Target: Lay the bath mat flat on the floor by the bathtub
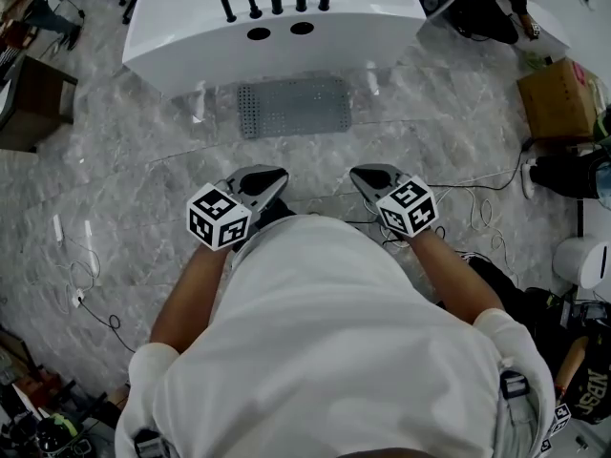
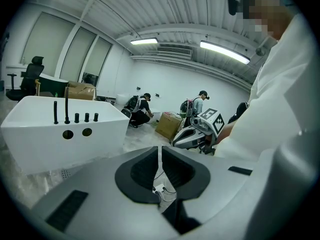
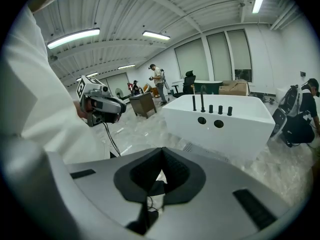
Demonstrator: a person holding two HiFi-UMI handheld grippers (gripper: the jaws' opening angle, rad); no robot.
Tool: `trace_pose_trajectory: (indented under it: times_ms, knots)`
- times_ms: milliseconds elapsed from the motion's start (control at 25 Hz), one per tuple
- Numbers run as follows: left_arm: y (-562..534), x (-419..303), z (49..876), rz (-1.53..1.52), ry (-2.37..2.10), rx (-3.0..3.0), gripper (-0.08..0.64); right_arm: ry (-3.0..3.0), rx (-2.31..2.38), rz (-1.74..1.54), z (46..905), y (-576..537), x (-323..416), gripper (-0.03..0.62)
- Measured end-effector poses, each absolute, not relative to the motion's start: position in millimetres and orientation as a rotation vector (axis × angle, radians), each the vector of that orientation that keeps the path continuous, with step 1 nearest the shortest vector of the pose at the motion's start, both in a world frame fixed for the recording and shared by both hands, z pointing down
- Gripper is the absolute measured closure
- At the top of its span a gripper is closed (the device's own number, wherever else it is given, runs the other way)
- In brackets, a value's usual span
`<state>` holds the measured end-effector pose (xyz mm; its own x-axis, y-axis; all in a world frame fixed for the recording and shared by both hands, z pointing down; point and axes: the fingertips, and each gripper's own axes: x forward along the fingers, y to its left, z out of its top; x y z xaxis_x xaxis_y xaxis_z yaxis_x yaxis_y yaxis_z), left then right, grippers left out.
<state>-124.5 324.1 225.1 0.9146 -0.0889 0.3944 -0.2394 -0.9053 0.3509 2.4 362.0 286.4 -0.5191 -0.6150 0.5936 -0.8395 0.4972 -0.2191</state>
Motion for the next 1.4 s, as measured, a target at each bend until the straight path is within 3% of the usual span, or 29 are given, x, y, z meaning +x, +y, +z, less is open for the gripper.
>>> trace_pose_trajectory:
  times_ms: [1400]
  knots:
    - [351, -110, 228, 0.573, -0.17, 2.664, 0.525, -2.343, 1.252, 0.727, 283, 382, -1, 0.584]
